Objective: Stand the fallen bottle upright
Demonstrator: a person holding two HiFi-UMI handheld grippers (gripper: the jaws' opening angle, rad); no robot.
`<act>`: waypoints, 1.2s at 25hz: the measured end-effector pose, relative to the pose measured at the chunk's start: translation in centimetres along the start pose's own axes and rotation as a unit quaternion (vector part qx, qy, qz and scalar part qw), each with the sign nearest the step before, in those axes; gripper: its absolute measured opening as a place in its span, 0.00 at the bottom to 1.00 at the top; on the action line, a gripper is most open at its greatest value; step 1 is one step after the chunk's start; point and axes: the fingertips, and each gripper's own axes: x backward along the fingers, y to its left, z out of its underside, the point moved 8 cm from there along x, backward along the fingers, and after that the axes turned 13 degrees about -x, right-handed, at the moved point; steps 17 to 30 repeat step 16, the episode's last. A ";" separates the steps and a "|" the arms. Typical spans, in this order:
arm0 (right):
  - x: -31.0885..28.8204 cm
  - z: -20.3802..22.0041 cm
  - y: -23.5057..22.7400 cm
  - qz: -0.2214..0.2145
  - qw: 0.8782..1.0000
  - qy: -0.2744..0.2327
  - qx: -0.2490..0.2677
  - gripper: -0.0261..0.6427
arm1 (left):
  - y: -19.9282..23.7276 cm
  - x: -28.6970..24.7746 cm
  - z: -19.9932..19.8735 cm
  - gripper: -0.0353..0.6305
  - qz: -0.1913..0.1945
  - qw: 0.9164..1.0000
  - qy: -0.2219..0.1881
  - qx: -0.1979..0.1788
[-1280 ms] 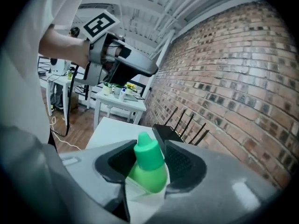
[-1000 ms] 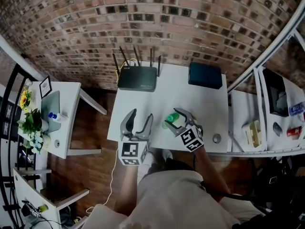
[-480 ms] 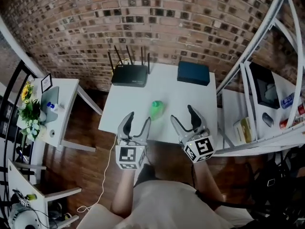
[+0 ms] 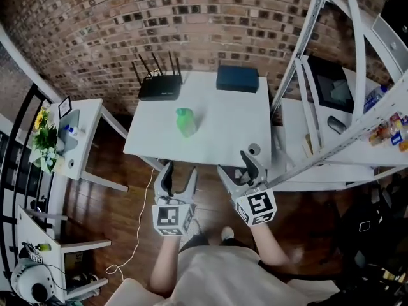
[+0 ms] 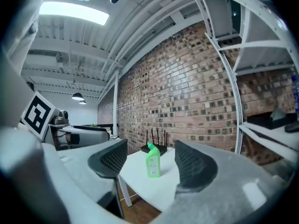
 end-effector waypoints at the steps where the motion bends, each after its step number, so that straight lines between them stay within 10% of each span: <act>1: 0.4 -0.8 0.5 0.000 1.000 -0.012 0.015 0.49 | -0.1 0.1 -0.4 0.48 0.002 1.000 -0.009 -0.005; 30: -0.4 -1.8 5.6 0.013 0.998 -0.045 0.029 0.47 | 4.7 5.5 -1.5 0.49 -0.042 0.998 -0.031 -0.043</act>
